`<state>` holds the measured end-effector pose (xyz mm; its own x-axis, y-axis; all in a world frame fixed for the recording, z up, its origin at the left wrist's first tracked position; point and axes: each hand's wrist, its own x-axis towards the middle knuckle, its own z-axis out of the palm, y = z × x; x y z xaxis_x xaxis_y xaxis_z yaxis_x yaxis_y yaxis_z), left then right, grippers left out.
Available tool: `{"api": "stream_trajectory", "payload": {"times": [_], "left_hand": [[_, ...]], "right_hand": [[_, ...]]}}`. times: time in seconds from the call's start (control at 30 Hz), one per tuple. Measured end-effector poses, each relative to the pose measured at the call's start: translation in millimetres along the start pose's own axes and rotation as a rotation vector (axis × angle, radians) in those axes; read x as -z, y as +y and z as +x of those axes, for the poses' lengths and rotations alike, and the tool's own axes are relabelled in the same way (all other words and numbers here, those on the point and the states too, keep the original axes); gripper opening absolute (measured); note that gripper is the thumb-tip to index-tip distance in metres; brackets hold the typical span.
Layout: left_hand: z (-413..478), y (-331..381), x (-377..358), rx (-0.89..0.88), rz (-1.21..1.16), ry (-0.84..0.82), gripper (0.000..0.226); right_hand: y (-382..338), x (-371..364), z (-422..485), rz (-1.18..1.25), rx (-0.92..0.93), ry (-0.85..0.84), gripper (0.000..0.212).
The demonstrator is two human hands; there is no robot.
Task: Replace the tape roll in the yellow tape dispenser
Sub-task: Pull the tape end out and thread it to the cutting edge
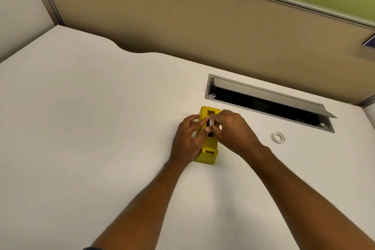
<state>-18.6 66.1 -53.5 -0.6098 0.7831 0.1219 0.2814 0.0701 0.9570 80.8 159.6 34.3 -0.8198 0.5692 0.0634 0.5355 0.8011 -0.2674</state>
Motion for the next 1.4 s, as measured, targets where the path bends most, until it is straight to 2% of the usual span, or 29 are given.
{"api": "stream_trajectory", "payload": {"times": [0.17, 0.3, 0.6, 0.9, 1.4], "left_hand": [[0, -6, 0, -0.035, 0.064, -0.025, 0.04], [0, -8, -1, -0.033, 0.086, -0.007, 0.042], [0, -5, -1, -0.046, 0.048, 0.02, 0.044], [1, -7, -3, -0.032, 0.061, 0.043, 0.042], [2, -8, -4, -0.044, 0.085, 0.083, 0.038]], "right_hand": [[5, -4, -2, -0.005, 0.002, -0.013, 0.024], [6, -7, -5, -0.021, -0.002, -0.004, 0.044], [5, -3, -1, -0.038, 0.05, 0.009, 0.025], [6, 0, 5, -0.004, 0.059, 0.007, 0.024], [7, 6, 13, 0.142, -0.061, -0.028, 0.018]]}}
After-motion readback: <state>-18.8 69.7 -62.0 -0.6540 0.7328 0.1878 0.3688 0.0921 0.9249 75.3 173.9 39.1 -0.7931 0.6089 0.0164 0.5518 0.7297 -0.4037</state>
